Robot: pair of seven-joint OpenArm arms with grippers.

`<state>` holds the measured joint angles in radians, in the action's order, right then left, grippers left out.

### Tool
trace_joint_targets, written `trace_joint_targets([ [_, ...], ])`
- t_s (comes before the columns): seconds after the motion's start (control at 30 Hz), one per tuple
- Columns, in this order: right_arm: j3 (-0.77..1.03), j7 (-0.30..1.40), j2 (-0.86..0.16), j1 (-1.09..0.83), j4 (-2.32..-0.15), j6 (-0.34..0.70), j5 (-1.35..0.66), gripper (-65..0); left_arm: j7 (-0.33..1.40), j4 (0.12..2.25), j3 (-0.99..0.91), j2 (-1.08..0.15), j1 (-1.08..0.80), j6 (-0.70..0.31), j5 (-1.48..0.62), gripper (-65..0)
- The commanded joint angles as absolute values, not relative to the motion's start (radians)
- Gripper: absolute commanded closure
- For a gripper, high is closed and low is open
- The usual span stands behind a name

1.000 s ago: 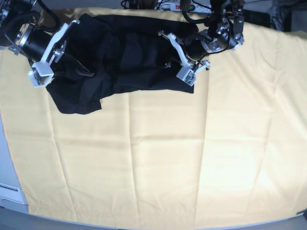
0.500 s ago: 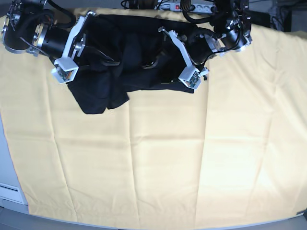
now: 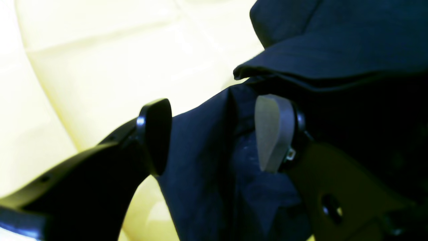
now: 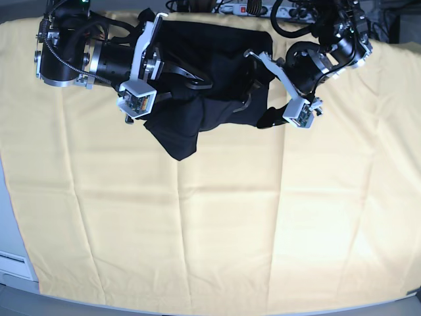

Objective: Fold the T-shirt properly

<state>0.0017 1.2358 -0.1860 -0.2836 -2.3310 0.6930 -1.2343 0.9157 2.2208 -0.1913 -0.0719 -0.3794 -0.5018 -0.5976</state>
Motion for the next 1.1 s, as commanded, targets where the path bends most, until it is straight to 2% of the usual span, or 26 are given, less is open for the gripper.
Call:
trace_joint_targets([
  [0.0, -0.012, 1.184, -0.176, -0.274, -2.348, 0.698, -1.264, 0.0, 0.891, 2.239, -0.191, -0.072, -0.374, -0.505, -0.619, -40.5],
  [0.23, -0.108, 1.128, -0.077, -0.271, -2.346, 0.698, -1.115, 0.0, 0.891, 2.239, -0.191, -0.072, -0.374, -0.505, -0.61, -40.5],
  [0.43, -0.218, 1.042, -0.046, -0.268, -2.293, 0.698, -0.979, 0.0, 0.89, 2.239, -0.191, -0.073, -0.374, -0.505, -0.6, -40.5],
  [0.47, -0.232, 1.026, -0.047, -0.266, -2.286, 0.698, -0.958, -5.8, 0.89, 2.239, -0.191, -0.073, -0.374, -0.505, -0.59, -40.5],
  [0.57, -0.261, 1.013, -0.047, -0.251, -2.286, 0.698, -0.94, -31.7, 0.89, 2.24, -0.194, -0.108, -0.374, -0.505, -0.55, -40.5],
  [0.6, -0.267, 1.012, -0.046, -0.247, -2.286, 0.698, -0.944, -36.2, 0.889, 2.241, -0.2, -0.124, -0.374, -0.505, -0.537, -40.5],
  [0.77, -0.27, 1.013, -0.047, -0.233, -2.287, 0.698, -0.984, -37.1, 0.881, 2.249, -0.314, -0.204, -0.374, -0.503, -0.521, -40.5],
  [0.97, -0.27, 1.013, -0.046, -0.229, -2.296, 0.698, -1.165, -37.1, 0.86, 2.249, -0.498, -0.277, -0.371, -0.45, -0.544, -40.5],
  [1.07, -0.268, 1.013, -0.046, -0.199, -2.297, 0.698, -1.161, -37.1, 0.862, 2.249, -0.558, -0.294, -0.371, -0.448, -0.583, -40.5],
])
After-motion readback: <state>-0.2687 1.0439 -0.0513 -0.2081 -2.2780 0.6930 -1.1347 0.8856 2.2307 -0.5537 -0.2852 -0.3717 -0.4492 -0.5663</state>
